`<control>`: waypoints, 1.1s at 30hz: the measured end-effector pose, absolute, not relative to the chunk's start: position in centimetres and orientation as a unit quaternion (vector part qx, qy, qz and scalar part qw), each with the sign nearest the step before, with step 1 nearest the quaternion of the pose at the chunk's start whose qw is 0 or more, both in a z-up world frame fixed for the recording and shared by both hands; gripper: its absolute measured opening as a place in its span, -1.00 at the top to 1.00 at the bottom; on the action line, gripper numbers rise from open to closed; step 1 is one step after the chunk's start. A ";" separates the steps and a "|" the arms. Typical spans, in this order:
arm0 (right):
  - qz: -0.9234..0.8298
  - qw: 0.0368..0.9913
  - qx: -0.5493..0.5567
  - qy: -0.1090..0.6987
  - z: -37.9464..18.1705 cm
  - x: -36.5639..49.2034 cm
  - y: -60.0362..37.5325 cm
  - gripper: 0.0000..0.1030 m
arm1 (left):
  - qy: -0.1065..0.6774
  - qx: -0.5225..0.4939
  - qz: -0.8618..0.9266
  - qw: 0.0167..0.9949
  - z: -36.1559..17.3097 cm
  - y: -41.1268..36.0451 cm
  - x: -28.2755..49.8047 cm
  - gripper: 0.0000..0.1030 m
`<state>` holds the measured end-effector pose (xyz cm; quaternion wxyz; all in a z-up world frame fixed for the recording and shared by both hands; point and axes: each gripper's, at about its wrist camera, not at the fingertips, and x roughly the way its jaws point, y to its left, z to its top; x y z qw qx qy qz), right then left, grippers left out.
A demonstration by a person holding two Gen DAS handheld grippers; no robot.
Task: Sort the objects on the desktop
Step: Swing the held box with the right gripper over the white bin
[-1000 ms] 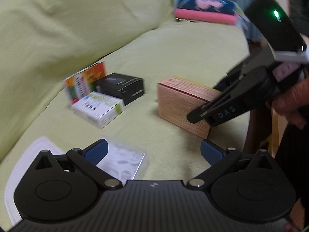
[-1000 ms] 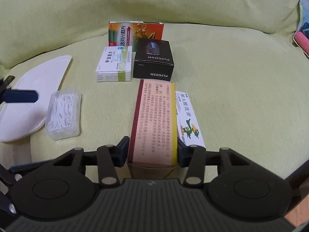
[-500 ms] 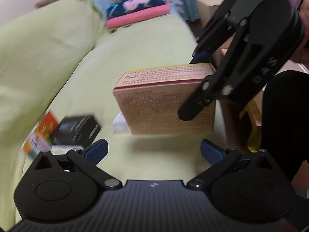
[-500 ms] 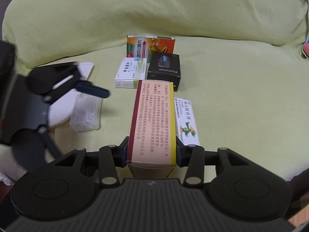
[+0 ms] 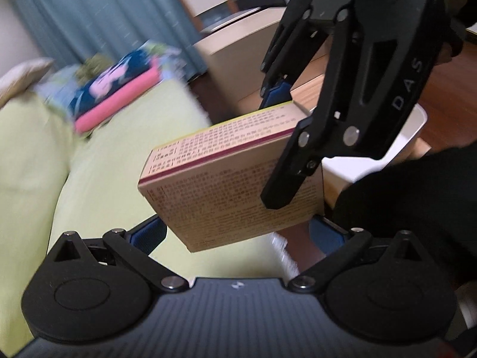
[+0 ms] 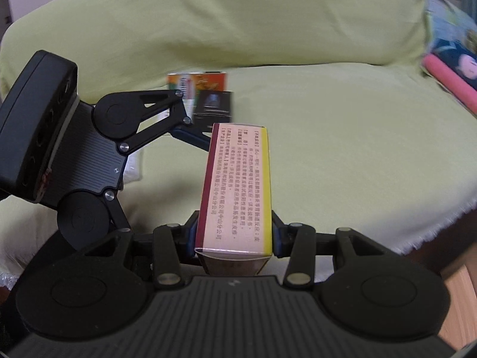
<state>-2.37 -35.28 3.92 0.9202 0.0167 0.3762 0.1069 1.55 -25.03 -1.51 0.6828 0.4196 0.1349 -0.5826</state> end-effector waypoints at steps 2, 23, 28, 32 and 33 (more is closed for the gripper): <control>0.088 0.922 0.024 0.376 4.2 -3.9 -36.8 0.22 | 0.124 0.421 -0.598 0.671 -1.3 -26.9 0.8 -0.99; -0.120 0.902 0.141 0.390 -1.2 -17.3 -52.2 0.22 | 0.083 0.437 -0.731 0.517 -8.0 -46.8 -6.0 -0.99; -0.155 0.887 0.169 0.401 -5.4 -18.2 -53.6 0.22 | 0.079 0.456 -0.729 0.505 -12.2 -48.9 -7.1 -0.99; -0.178 0.873 0.191 0.413 -8.4 -18.5 -54.8 0.22 | 0.083 0.470 -0.725 0.497 -15.1 -49.9 -7.7 -0.99; -0.184 0.869 0.193 0.417 -9.2 -18.4 -54.9 0.22 | 0.080 0.479 -0.721 0.494 -15.7 -50.0 -7.7 -0.99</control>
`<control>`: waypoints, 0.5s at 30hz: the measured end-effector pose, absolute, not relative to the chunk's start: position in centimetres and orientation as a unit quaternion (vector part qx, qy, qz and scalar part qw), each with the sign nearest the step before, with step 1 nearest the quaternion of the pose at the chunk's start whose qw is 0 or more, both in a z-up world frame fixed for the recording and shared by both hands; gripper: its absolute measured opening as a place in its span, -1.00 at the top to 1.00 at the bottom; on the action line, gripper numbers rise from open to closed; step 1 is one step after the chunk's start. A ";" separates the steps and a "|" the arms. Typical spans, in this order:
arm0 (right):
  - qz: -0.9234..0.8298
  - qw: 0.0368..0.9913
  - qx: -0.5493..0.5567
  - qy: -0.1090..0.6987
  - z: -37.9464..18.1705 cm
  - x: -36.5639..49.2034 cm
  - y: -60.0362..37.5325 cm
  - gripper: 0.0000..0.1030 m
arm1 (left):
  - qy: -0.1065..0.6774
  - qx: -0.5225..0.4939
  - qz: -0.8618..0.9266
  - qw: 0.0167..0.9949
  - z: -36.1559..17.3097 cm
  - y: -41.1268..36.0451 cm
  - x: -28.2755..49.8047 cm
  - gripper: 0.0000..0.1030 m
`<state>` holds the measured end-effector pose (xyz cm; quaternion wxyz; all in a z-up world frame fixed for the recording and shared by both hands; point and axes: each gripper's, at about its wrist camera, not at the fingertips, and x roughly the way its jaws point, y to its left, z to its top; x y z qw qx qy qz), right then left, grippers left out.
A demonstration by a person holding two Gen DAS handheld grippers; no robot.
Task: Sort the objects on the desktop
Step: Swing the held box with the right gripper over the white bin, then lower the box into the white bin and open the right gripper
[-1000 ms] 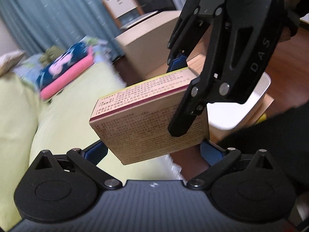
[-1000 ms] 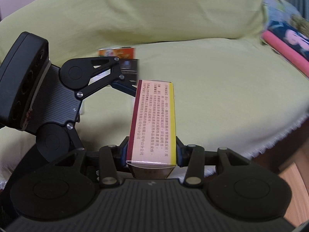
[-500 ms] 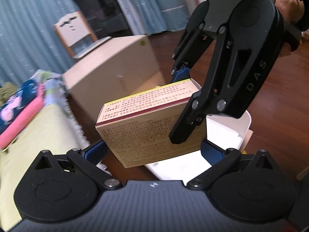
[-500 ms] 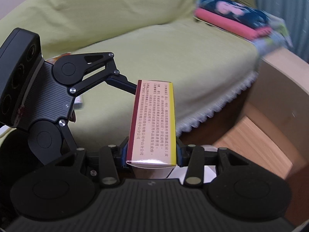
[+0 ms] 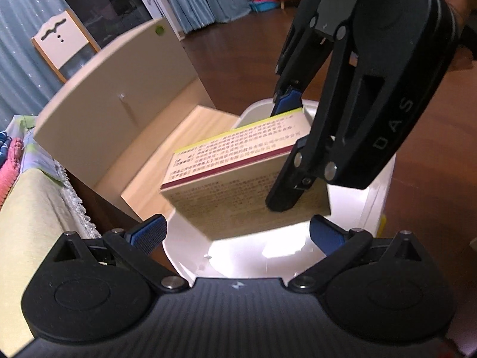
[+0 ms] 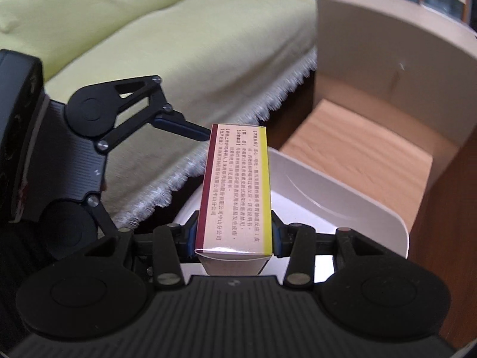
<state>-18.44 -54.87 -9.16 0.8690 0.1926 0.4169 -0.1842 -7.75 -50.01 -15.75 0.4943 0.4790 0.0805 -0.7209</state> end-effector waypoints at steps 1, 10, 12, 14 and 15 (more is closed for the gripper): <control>-0.191 0.865 0.194 0.421 -9.9 -18.4 -55.0 0.22 | 0.076 0.489 -0.716 0.491 -16.4 -50.0 -7.8 -0.99; -0.261 0.829 0.257 0.423 -16.9 -17.3 -55.7 0.22 | 0.040 0.539 -0.673 0.505 -19.5 -48.3 -6.5 -0.99; -0.274 0.823 0.269 0.420 -18.1 -16.7 -55.9 0.22 | 0.027 0.547 -0.660 0.514 -19.6 -47.9 -6.1 -0.99; -0.286 0.818 0.273 0.418 -19.3 -16.0 -56.0 0.22 | 0.021 0.549 -0.655 0.519 -19.6 -47.6 -5.8 -0.99; -0.291 0.814 0.278 0.418 -19.9 -15.5 -56.0 0.22 | 0.019 0.550 -0.653 0.520 -19.7 -47.5 -5.6 -0.99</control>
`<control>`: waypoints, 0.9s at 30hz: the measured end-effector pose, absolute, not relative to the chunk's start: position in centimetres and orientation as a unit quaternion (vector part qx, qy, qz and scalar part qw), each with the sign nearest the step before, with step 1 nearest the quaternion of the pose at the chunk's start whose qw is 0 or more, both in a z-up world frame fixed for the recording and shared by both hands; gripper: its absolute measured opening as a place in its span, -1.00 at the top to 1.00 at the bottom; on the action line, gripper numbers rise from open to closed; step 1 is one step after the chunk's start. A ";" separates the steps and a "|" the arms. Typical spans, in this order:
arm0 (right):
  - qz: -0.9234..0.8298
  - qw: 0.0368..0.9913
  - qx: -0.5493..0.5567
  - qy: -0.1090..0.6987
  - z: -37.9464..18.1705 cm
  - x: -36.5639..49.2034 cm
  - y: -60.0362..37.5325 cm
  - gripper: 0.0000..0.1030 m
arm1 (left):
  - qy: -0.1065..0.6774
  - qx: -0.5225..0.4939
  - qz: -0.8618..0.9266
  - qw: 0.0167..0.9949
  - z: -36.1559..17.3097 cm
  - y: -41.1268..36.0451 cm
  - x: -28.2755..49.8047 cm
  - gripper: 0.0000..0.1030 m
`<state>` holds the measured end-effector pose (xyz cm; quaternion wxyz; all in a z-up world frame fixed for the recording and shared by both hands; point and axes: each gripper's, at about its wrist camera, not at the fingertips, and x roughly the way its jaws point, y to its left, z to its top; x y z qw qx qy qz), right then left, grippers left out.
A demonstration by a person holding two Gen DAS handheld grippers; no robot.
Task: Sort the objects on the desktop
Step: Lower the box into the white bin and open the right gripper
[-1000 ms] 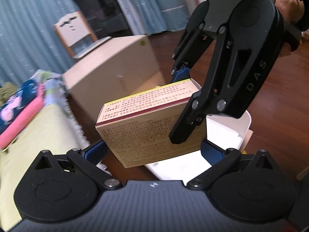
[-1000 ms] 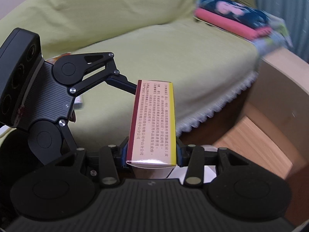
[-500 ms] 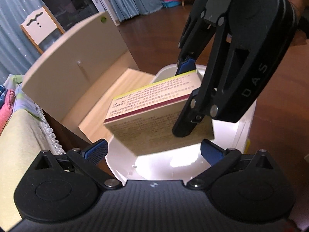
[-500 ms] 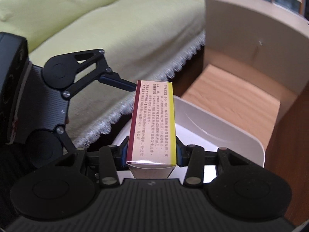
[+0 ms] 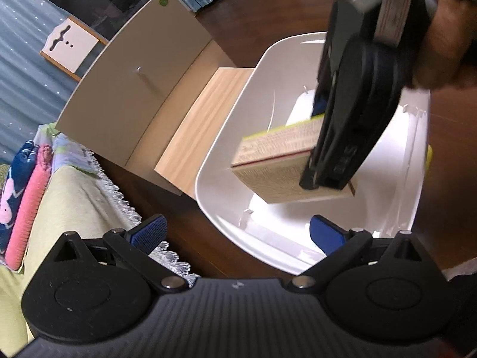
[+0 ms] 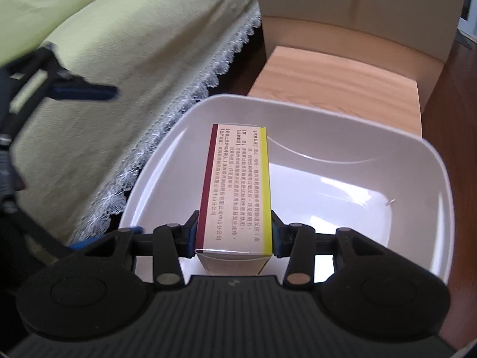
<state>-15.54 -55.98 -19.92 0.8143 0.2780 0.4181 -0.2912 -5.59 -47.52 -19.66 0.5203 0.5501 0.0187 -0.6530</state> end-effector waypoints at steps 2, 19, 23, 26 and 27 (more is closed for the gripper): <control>-0.297 0.808 0.292 0.417 -20.8 -15.0 -55.9 0.22 | 0.020 0.554 -0.650 0.520 -19.8 -47.7 -5.3 -0.99; -0.316 0.765 0.349 0.439 -24.5 -11.8 -56.0 0.20 | 0.028 0.555 -0.645 0.524 -19.5 -46.7 -4.3 -0.99; -0.314 0.762 0.360 0.436 -24.5 -11.9 -55.9 0.17 | 0.030 0.552 -0.645 0.528 -19.4 -46.7 -4.1 -0.99; -0.310 0.762 0.369 0.433 -24.5 -12.2 -55.9 0.15 | 0.028 0.554 -0.644 0.527 -19.4 -46.6 -4.1 -0.99; -0.307 0.764 0.369 0.431 -24.4 -12.3 -55.9 0.15 | 0.027 0.554 -0.644 0.527 -19.4 -46.6 -4.1 -0.99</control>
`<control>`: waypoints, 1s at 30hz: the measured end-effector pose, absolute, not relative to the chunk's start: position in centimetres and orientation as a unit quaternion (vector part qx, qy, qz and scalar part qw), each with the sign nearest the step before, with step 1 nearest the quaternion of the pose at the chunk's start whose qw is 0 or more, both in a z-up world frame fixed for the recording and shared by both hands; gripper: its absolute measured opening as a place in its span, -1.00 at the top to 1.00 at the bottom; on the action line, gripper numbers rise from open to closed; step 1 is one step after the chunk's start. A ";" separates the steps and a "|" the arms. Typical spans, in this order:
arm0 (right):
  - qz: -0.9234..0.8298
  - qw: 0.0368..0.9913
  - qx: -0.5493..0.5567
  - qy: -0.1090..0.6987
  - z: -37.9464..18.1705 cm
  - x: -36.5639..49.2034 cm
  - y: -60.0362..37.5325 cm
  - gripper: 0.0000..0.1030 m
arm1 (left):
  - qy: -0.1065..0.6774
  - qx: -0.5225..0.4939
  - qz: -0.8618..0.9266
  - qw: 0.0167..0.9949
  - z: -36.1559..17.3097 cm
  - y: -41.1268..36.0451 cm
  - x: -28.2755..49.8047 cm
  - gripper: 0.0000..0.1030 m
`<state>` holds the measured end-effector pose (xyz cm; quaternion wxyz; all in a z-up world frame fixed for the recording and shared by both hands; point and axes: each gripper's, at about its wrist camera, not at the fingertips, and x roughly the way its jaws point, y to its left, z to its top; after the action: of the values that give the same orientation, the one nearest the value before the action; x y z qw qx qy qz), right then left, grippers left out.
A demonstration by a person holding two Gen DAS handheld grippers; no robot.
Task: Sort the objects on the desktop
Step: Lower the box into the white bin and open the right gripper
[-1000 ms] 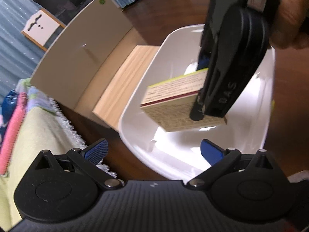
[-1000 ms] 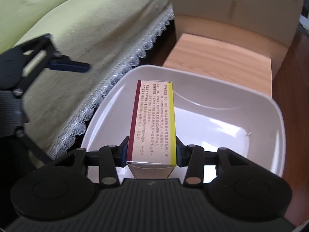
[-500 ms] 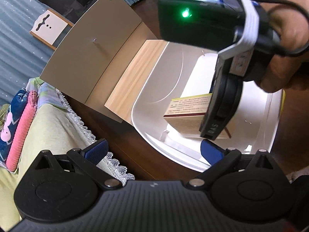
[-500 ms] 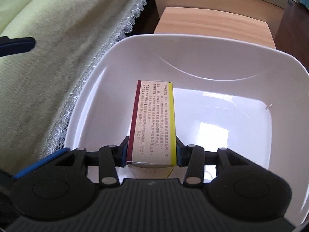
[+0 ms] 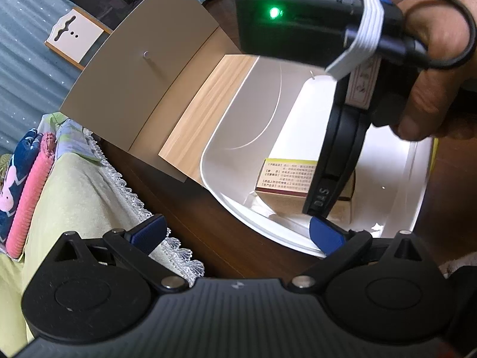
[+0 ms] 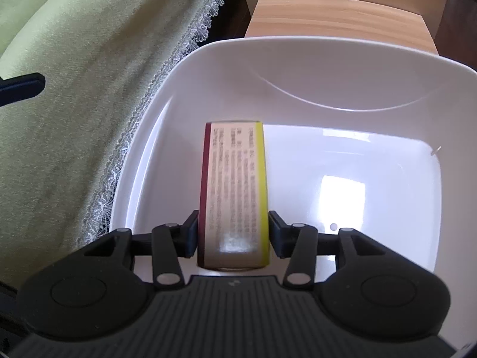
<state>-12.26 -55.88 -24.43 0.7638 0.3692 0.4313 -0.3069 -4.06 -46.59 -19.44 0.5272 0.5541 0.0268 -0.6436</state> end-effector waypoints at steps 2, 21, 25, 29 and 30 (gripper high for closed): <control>-0.304 0.766 0.371 0.429 -24.2 -12.6 -55.7 0.15 | 0.027 0.555 -0.645 0.525 -19.5 -46.5 -4.1 -0.99; -0.312 0.778 0.326 0.438 -21.3 -17.6 -55.9 0.14 | 0.038 0.545 -0.661 0.514 -19.3 -46.5 -4.5 -0.99; -0.310 0.754 0.330 0.475 -23.0 -17.5 -56.5 0.14 | 0.037 0.553 -0.656 0.513 -19.5 -46.5 -4.5 -0.99; -0.300 0.743 0.343 0.490 -24.1 -17.3 -56.7 0.14 | 0.038 0.552 -0.656 0.514 -19.6 -46.6 -4.5 -0.99; -0.297 0.744 0.344 0.490 -24.1 -17.2 -56.7 0.14 | 0.038 0.552 -0.656 0.513 -19.6 -46.6 -4.6 -0.99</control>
<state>-17.18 -56.70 -24.10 0.7440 0.3438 0.4901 -0.2968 -4.57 -46.61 -19.59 0.5131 0.5524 0.0380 -0.6559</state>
